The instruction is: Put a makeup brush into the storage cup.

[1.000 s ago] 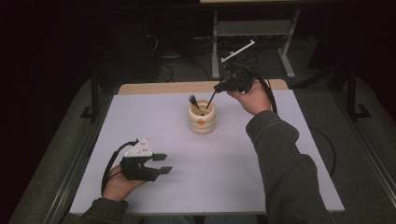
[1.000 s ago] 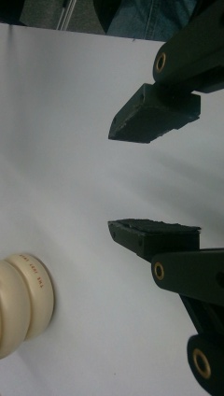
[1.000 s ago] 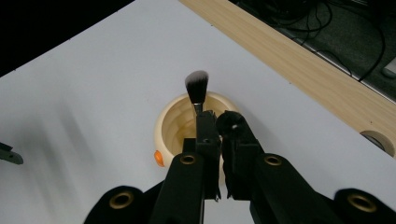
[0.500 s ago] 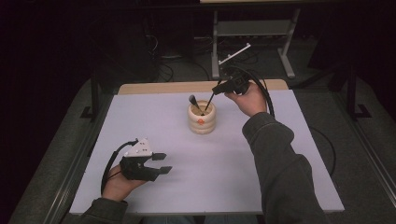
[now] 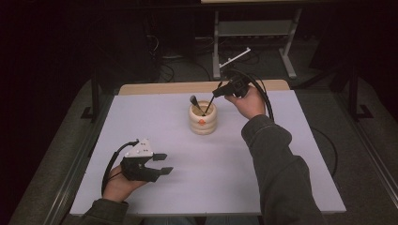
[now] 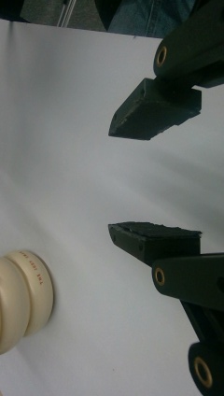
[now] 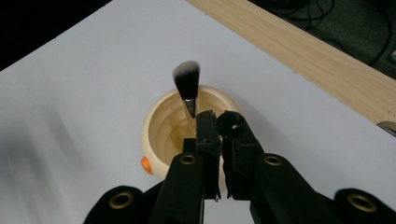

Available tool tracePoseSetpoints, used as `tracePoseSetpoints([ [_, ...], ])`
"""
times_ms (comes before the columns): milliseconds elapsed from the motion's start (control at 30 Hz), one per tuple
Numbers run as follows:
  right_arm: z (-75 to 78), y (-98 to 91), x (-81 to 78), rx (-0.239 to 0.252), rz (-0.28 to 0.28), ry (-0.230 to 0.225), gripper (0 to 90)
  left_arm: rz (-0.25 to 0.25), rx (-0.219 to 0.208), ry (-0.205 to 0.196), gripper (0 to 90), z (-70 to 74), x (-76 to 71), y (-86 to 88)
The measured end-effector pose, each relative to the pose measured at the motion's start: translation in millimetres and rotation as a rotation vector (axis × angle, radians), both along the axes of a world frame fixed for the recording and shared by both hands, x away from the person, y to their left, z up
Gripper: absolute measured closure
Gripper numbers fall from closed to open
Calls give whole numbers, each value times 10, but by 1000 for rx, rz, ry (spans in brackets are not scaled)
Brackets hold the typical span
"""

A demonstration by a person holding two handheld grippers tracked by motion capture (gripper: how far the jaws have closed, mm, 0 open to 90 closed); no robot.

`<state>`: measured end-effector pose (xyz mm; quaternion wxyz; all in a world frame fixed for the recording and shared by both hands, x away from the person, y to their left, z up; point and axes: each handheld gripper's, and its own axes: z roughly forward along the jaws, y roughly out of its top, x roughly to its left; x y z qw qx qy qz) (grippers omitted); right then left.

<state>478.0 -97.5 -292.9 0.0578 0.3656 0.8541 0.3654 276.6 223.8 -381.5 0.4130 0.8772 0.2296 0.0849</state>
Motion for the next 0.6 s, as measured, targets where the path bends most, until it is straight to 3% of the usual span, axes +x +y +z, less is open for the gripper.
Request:
tracePoseSetpoints([
  [600,-124,68,23,4,-18,11,842,1,-6,-6,461,2,2,7],
])
